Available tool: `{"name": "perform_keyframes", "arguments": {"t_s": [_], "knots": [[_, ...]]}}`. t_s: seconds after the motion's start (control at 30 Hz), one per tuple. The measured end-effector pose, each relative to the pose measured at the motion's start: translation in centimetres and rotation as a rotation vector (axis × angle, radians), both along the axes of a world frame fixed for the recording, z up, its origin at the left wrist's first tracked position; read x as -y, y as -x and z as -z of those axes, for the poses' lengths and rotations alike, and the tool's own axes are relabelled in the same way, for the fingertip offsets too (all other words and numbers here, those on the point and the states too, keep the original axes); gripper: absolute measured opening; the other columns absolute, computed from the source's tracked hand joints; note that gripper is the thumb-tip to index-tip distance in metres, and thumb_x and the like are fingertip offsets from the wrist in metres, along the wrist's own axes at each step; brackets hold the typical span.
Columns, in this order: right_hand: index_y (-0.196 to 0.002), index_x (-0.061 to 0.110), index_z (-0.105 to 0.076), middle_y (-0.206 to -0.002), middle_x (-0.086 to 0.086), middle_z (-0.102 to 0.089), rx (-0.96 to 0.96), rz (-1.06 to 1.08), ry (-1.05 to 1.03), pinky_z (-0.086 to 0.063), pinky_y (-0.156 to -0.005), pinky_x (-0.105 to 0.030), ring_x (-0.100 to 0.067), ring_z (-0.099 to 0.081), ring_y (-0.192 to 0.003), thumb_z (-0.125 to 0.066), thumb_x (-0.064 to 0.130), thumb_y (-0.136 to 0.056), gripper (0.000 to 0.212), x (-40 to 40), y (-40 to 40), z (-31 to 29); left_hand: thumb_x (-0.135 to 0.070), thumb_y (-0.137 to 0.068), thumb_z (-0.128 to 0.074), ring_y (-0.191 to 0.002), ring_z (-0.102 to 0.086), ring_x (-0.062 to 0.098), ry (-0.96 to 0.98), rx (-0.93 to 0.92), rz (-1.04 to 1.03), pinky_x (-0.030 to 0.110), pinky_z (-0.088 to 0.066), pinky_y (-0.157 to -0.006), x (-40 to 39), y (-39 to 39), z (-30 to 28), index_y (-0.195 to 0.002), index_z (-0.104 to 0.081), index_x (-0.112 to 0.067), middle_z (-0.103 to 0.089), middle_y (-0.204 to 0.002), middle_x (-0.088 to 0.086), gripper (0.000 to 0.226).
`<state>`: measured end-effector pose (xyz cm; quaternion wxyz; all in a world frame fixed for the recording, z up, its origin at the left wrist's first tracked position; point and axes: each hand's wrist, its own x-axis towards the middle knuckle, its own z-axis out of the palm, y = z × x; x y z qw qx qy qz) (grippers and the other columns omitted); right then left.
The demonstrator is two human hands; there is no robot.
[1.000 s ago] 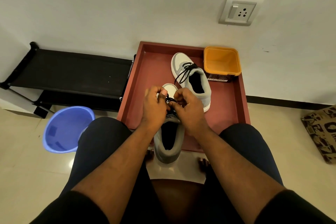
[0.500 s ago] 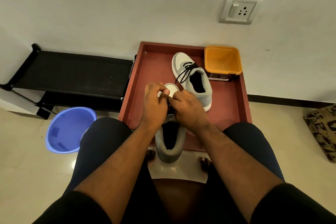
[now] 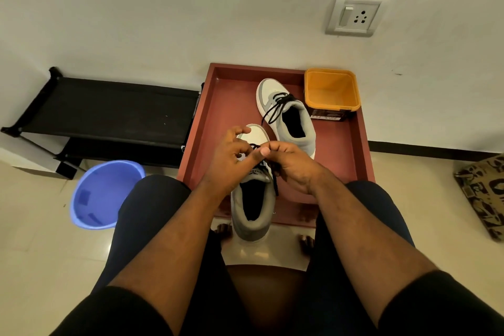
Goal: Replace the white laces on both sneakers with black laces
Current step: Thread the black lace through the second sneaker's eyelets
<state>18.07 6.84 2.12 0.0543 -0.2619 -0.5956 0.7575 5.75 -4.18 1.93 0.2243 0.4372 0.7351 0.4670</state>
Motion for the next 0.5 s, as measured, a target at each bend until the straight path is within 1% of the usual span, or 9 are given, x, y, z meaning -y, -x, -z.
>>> {"name": "perform_keyframes", "arguments": {"t_s": [0.07,0.1,0.13,0.2,0.27,0.33,0.4,0.47,0.5], "knots": [[-0.098,0.006,-0.068,-0.088,-0.005,-0.072,0.000,0.044,0.019,-0.052,-0.073,-0.023,-0.011,-0.067,-0.082,-0.053,0.009,-0.096,0.015,0.1,0.1,0.6,-0.027,-0.088,-0.068,-0.117,-0.050,0.010,0.043,-0.031,0.007,0.003,-0.040,-0.081,0.2,0.2,0.2,-0.071,-0.065,-0.010,-0.046,-0.135,0.006,0.024],[-0.099,0.007,-0.070,-0.095,-0.010,-0.071,-0.003,0.059,0.023,-0.052,-0.082,-0.029,-0.018,-0.066,-0.091,-0.055,0.009,-0.095,0.016,0.0,0.1,0.9,-0.024,-0.089,-0.068,-0.117,-0.049,0.007,0.052,-0.028,0.004,-0.001,-0.038,-0.080,0.4,0.3,0.2,-0.073,-0.065,-0.006,-0.045,-0.136,0.006,0.024],[-0.099,0.008,-0.072,-0.097,-0.013,-0.070,-0.001,0.077,0.019,-0.052,-0.085,-0.032,-0.022,-0.065,-0.094,-0.057,0.008,-0.094,0.015,0.0,0.1,1.1,-0.022,-0.089,-0.067,-0.116,-0.047,0.001,0.061,-0.017,-0.004,-0.002,-0.037,-0.080,0.7,0.3,-0.1,-0.075,-0.066,-0.003,-0.043,-0.138,0.005,0.024],[-0.094,0.010,-0.074,-0.091,-0.013,-0.070,0.025,0.123,-0.013,-0.052,-0.079,-0.028,-0.020,-0.063,-0.086,-0.062,0.006,-0.091,0.013,-0.2,0.1,1.2,-0.020,-0.090,-0.067,-0.116,-0.041,-0.008,0.094,0.020,-0.040,0.006,-0.035,-0.085,1.1,0.2,-0.7,-0.076,-0.066,-0.002,-0.039,-0.143,0.001,0.022],[-0.090,0.011,-0.073,-0.080,-0.009,-0.068,0.087,0.159,-0.074,-0.049,-0.065,-0.023,-0.015,-0.059,-0.071,-0.063,0.006,-0.090,0.011,-0.4,-0.1,1.1,-0.018,-0.091,-0.066,-0.120,-0.036,-0.003,0.148,0.058,-0.109,0.019,-0.030,-0.092,1.5,0.0,-1.2,-0.071,-0.062,-0.004,-0.033,-0.149,-0.001,0.024],[-0.086,0.013,-0.073,-0.071,-0.004,-0.065,0.173,0.201,-0.160,-0.043,-0.056,-0.023,-0.014,-0.053,-0.063,-0.062,0.007,-0.091,0.013,-0.7,-0.6,1.2,-0.015,-0.091,-0.064,-0.117,-0.037,-0.001,0.215,0.078,-0.227,0.018,-0.026,-0.093,2.0,0.4,-1.2,-0.064,-0.057,-0.006,-0.031,-0.152,-0.001,0.029],[-0.084,0.013,-0.072,-0.067,0.001,-0.063,0.265,0.203,-0.341,-0.042,-0.055,-0.020,-0.011,-0.052,-0.062,-0.061,0.007,-0.092,0.014,-1.0,-1.1,1.6,-0.011,-0.089,-0.065,-0.109,-0.044,-0.001,0.242,0.098,-0.339,0.015,-0.029,-0.091,2.5,1.2,-0.9,-0.058,-0.051,-0.006,-0.035,-0.152,0.002,0.035],[-0.089,0.007,-0.072,-0.072,0.000,-0.065,0.351,0.122,-0.590,-0.040,-0.058,-0.019,-0.009,-0.053,-0.066,-0.060,0.010,-0.093,0.013,-0.9,-1.3,1.8,-0.009,-0.089,-0.065,-0.101,-0.050,-0.001,0.274,0.127,-0.364,0.011,-0.037,-0.088,2.9,1.7,-0.6,-0.055,-0.048,-0.007,-0.040,-0.148,0.004,0.037],[-0.090,0.006,-0.071,-0.077,-0.003,-0.066,0.383,0.086,-0.705,-0.039,-0.061,-0.021,-0.011,-0.054,-0.070,-0.059,0.013,-0.094,0.014,-0.8,-1.3,1.9,-0.008,-0.089,-0.064,-0.101,-0.053,0.002,0.280,0.168,-0.387,0.016,-0.041,-0.090,3.0,1.9,-0.1,-0.057,-0.049,-0.006,-0.043,-0.145,0.006,0.035]]}}
